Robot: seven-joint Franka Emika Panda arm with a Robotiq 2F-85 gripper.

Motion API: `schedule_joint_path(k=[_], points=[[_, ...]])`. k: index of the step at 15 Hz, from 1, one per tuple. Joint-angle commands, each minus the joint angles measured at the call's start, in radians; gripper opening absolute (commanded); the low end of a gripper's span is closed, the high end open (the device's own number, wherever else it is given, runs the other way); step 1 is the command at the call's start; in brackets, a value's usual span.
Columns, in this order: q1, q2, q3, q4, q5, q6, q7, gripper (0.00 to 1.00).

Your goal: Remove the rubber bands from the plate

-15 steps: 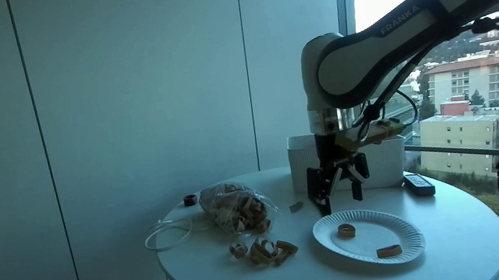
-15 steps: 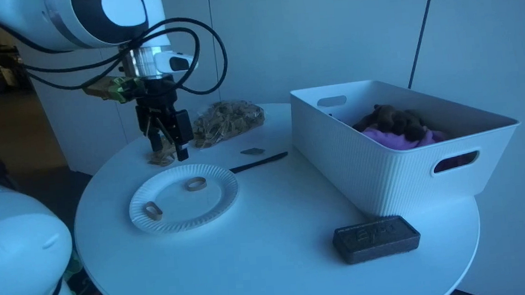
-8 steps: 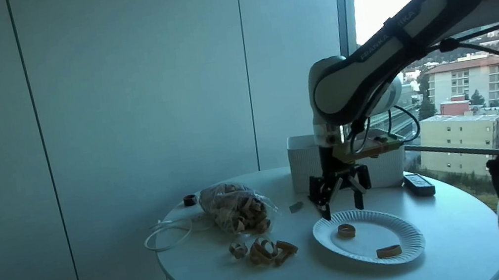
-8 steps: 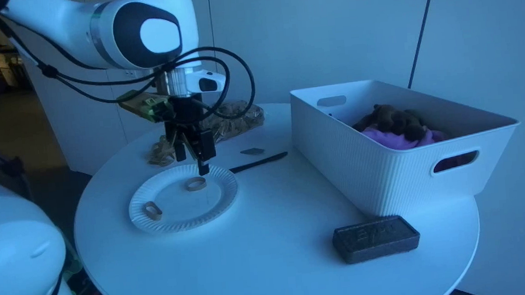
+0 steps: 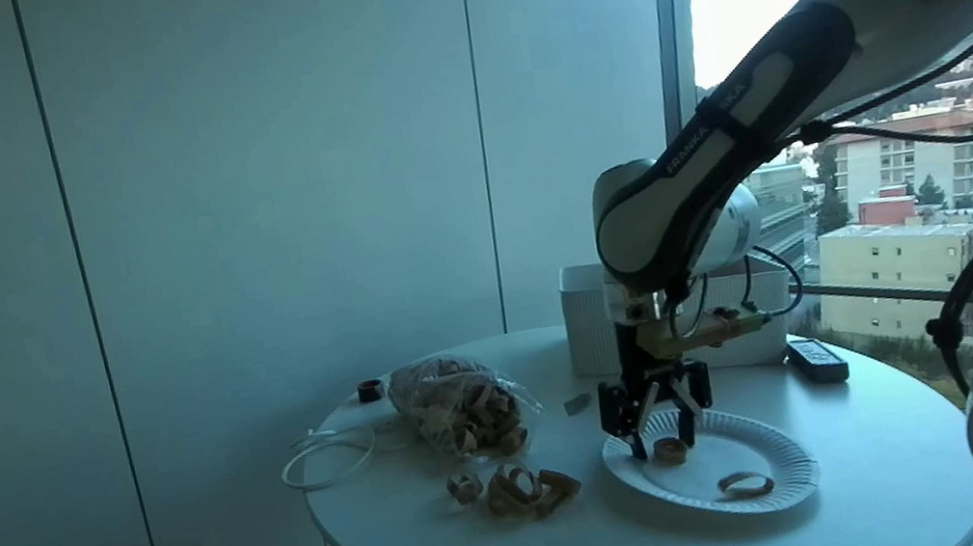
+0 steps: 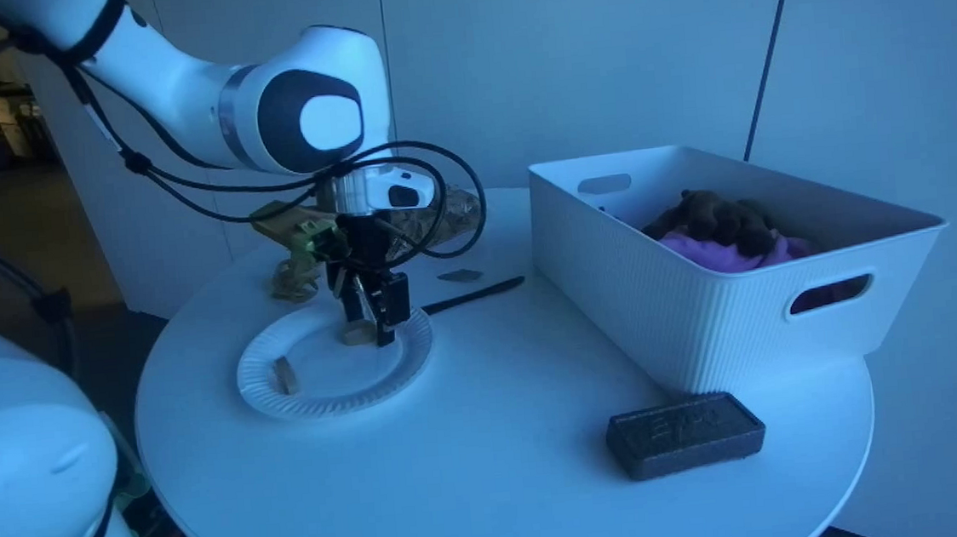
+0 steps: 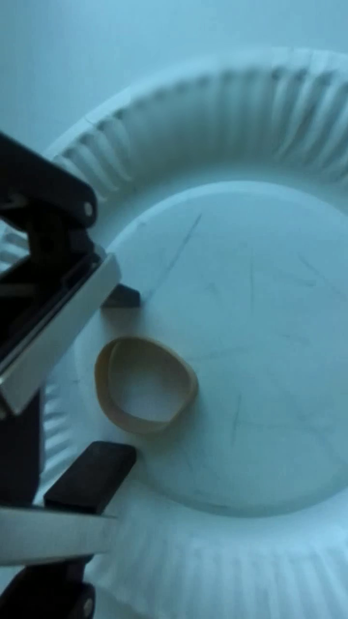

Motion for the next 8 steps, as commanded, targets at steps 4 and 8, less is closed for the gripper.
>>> schedule_joint_path(k=[4, 8], points=[[-0.012, 0.031, -0.003, 0.010, -0.003, 0.055, -0.005, 0.22], [-0.023, -0.004, 0.002, 0.011, -0.011, 0.051, 0.011, 0.08]])
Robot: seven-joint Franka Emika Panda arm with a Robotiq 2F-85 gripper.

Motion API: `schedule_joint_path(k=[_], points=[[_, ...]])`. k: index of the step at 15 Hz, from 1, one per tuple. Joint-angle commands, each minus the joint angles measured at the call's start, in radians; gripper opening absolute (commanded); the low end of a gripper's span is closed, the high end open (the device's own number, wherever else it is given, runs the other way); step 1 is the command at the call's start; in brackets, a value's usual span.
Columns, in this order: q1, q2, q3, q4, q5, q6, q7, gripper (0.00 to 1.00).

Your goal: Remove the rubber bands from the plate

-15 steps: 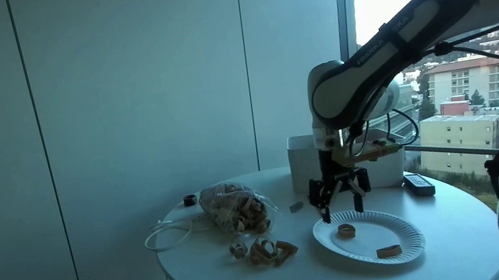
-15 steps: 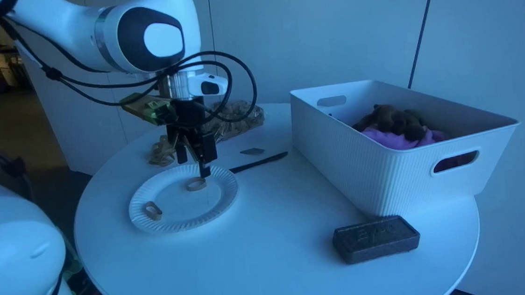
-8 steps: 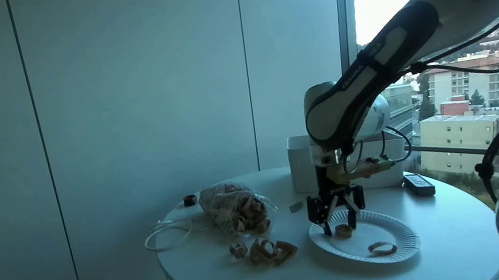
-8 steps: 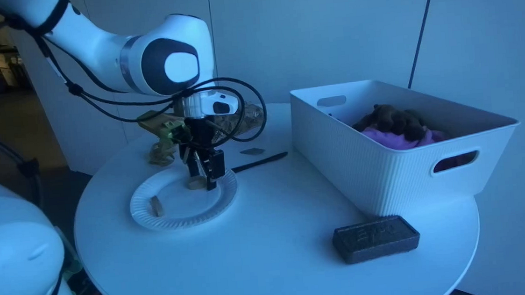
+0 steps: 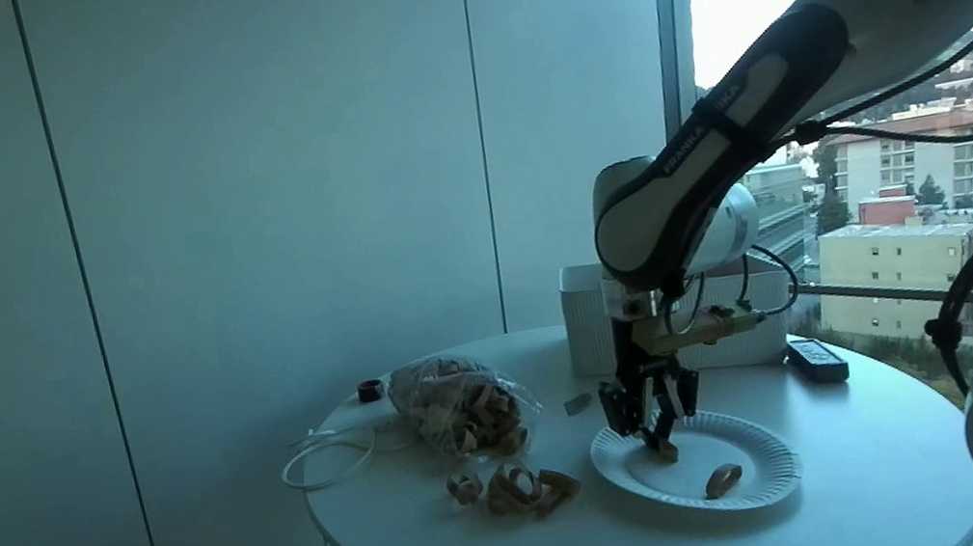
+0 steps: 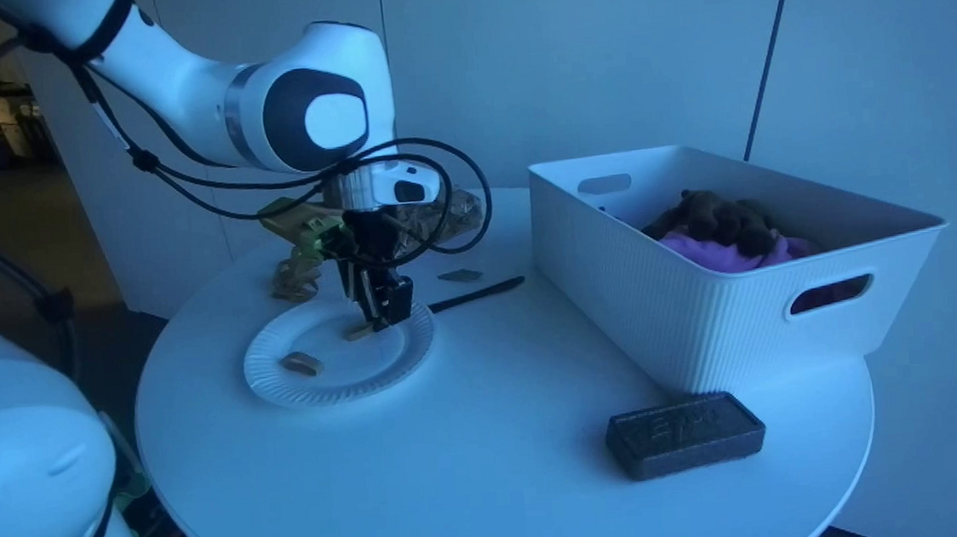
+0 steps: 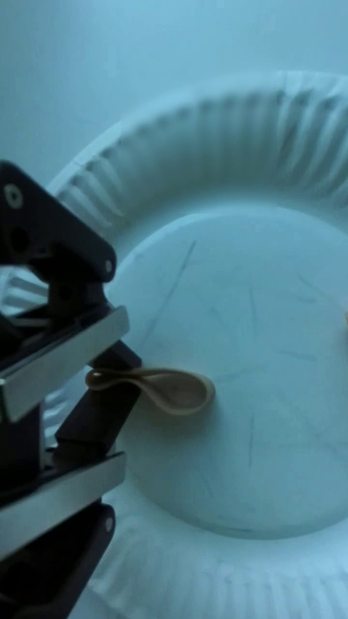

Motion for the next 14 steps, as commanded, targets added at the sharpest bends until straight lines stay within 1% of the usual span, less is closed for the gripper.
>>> schedule_joint_path(k=[1, 2, 4, 6, 8, 10, 11, 12, 14], points=[[-0.016, -0.027, 0.005, 0.001, -0.015, 0.010, 0.013, 0.09], [-0.010, -0.057, 0.006, 0.002, -0.009, -0.006, 0.006, 0.12], [0.018, -0.120, 0.006, 0.004, 0.013, -0.028, -0.032, 0.12], [0.073, -0.181, 0.000, 0.010, 0.051, -0.055, -0.116, 0.12], [0.143, -0.244, 0.010, -0.014, 0.102, -0.089, -0.172, 0.11], [0.220, -0.248, 0.026, 0.010, 0.163, -0.125, -0.211, 0.14], [0.258, -0.250, 0.035, 0.011, 0.190, -0.128, -0.232, 0.13], [0.295, -0.243, 0.043, 0.011, 0.215, -0.121, -0.254, 0.15], [0.356, -0.200, 0.066, 0.010, 0.240, -0.084, -0.307, 0.14]])
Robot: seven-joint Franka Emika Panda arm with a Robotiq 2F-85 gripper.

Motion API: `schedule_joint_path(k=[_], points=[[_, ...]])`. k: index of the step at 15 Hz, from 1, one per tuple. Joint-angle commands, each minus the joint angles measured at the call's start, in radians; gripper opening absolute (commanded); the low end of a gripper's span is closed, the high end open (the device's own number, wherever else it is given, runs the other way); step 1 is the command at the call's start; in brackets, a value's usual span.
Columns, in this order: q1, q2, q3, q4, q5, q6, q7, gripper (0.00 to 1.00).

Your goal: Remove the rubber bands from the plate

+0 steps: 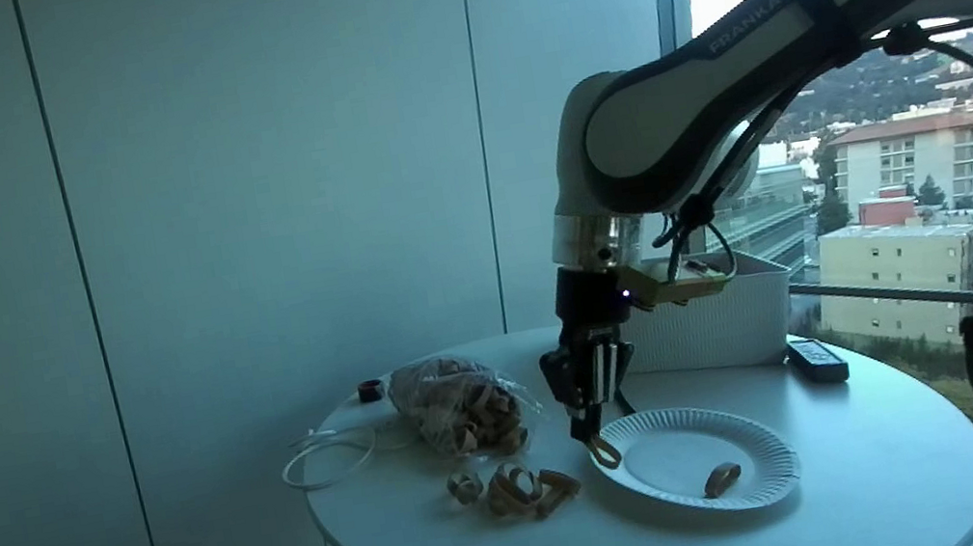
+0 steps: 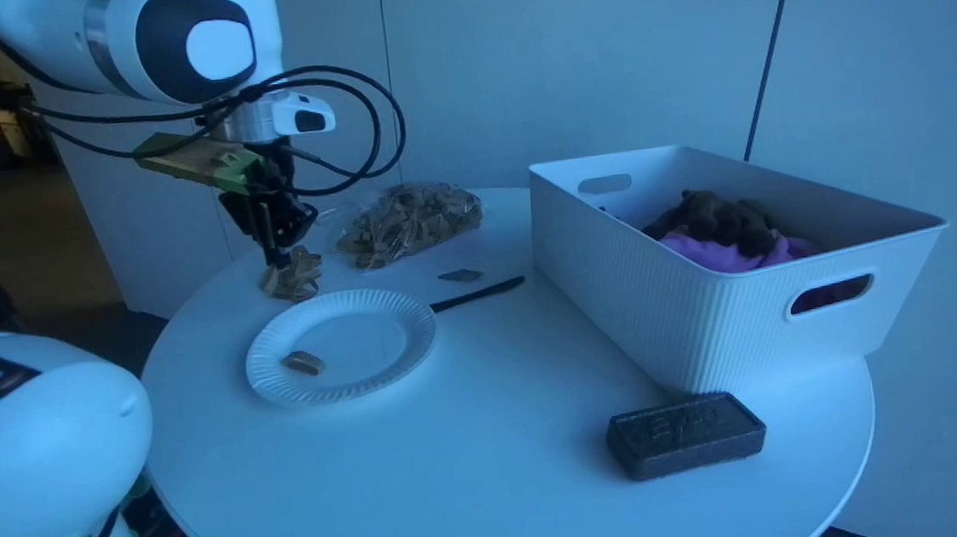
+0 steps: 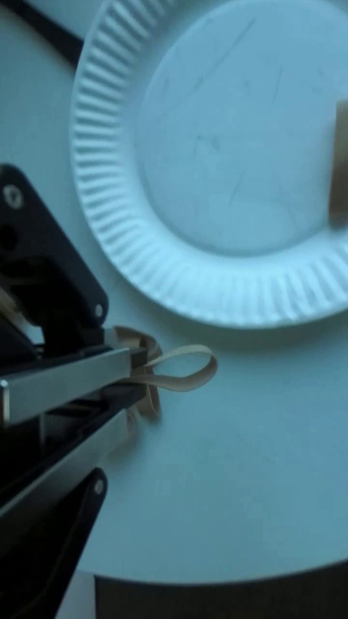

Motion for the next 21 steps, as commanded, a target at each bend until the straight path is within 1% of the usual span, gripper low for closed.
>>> schedule_joint_path(k=[1, 2, 4, 6, 9, 10, 12, 13, 14, 16, 19, 20, 21], points=[[0.091, 0.055, 0.039, 0.000, 0.043, 0.047, -0.108, 0.12], [0.103, 0.077, 0.061, -0.002, 0.020, 0.071, -0.125, 0.12], [0.106, 0.122, 0.108, -0.011, -0.039, 0.135, -0.142, 0.08], [0.074, 0.166, 0.164, -0.016, -0.140, 0.224, -0.106, 0.09], [0.031, 0.194, 0.231, -0.019, -0.302, 0.349, -0.037, 0.10], [0.017, 0.199, 0.243, -0.019, -0.338, 0.369, -0.009, 0.35], [-0.006, 0.205, 0.259, -0.019, -0.393, 0.400, 0.032, 0.37], [-0.013, 0.200, 0.263, -0.019, -0.403, 0.394, 0.055, 0.42], [-0.017, 0.197, 0.263, -0.019, -0.411, 0.385, 0.062, 0.51], [-0.024, 0.172, 0.263, -0.018, -0.418, 0.354, 0.083, 0.65], [-0.020, 0.113, 0.248, -0.015, -0.395, 0.281, 0.093, 0.89], [-0.019, 0.091, 0.241, -0.013, -0.386, 0.252, 0.099, 0.95], [-0.019, 0.061, 0.232, -0.010, -0.360, 0.188, 0.126, 0.99]])
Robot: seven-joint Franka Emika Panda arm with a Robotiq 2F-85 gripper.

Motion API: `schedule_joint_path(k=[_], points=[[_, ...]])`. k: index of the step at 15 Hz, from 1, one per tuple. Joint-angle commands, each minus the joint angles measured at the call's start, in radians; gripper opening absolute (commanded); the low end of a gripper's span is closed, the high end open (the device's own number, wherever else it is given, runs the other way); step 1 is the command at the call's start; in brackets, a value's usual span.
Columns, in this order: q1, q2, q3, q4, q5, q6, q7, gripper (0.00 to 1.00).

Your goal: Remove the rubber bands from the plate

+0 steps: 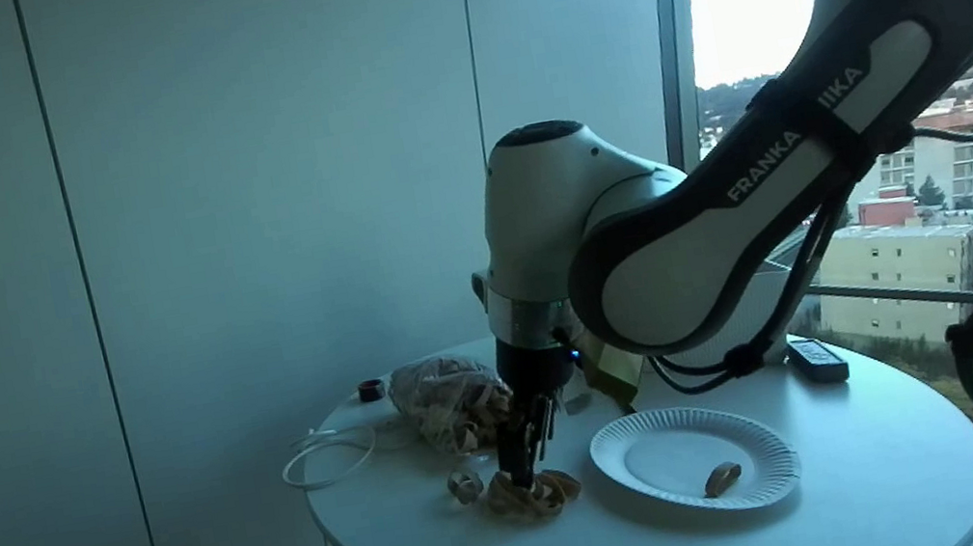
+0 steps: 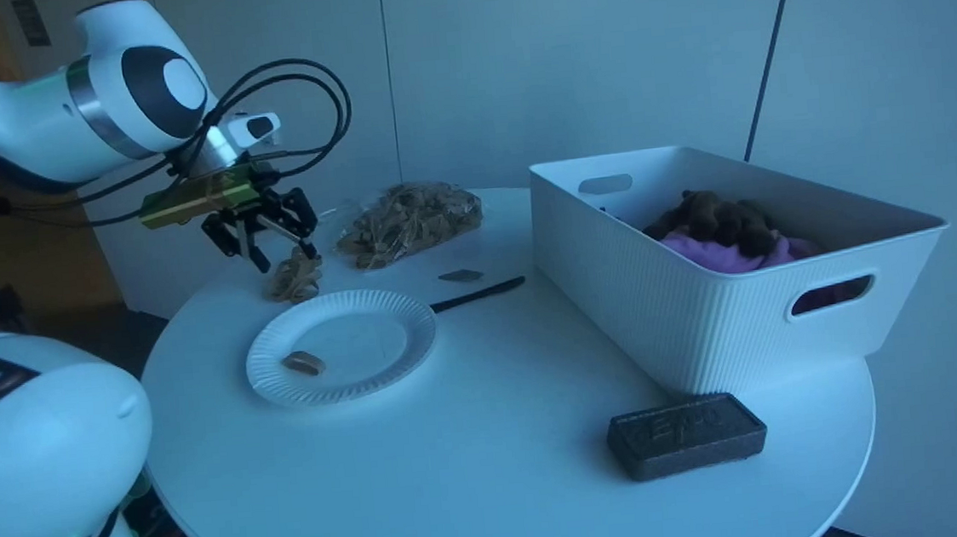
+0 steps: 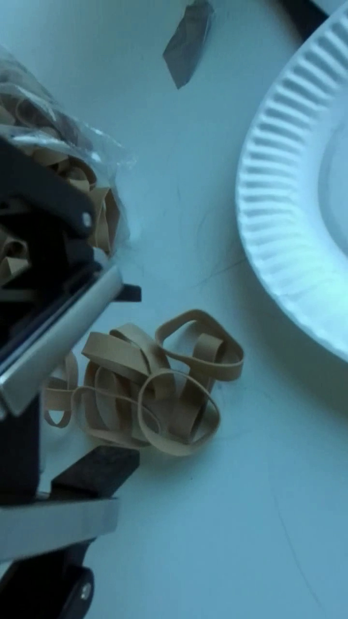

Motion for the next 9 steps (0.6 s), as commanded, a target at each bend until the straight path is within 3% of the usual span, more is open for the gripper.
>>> schedule_joint_path(k=[1, 9], points=[[-0.003, -0.126, -0.020, 0.003, 0.054, -0.179, 0.064, 1.00], [-0.080, -0.312, -0.150, 0.006, 0.177, -0.634, 0.138, 1.00]])
